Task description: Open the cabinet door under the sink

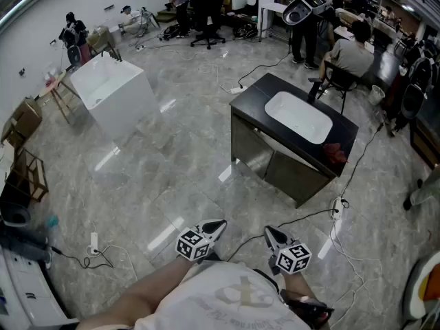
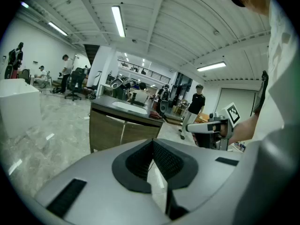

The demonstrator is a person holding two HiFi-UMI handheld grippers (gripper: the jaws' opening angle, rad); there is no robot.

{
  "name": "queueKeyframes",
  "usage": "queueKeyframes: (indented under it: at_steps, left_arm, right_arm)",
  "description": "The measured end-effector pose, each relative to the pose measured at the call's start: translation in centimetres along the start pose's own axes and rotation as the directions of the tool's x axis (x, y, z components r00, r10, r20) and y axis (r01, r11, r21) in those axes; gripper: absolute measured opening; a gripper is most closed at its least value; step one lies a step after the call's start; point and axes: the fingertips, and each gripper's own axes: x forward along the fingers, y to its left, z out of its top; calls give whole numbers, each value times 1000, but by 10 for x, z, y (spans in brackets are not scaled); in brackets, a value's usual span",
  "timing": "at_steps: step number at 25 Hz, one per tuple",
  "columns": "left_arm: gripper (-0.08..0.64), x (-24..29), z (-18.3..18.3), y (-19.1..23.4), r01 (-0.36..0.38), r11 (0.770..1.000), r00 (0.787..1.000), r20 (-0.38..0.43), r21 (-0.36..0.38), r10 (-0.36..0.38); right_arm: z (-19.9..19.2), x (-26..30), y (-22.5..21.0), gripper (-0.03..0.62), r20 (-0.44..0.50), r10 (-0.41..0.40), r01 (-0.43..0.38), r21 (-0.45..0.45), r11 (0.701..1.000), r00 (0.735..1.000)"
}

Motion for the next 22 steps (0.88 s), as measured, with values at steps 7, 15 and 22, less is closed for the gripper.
queueKeyframes:
  at_steps: [7, 15, 22]
  left_arm:
    - [10, 6, 0, 0, 4, 1000, 1000, -6, 6, -4]
    - [10, 2, 7, 8, -18, 1000, 1000, -15, 18, 18]
    - [10, 0, 3, 40, -34, 999, 999, -33, -10, 34]
  right_arm:
    - [5, 1, -11, 14, 19, -37, 37, 7, 999, 999]
    - [9, 8, -15, 14, 18, -36, 35, 25, 999, 999]
    - [8, 42, -21, 14, -14, -38, 39, 39, 999, 999]
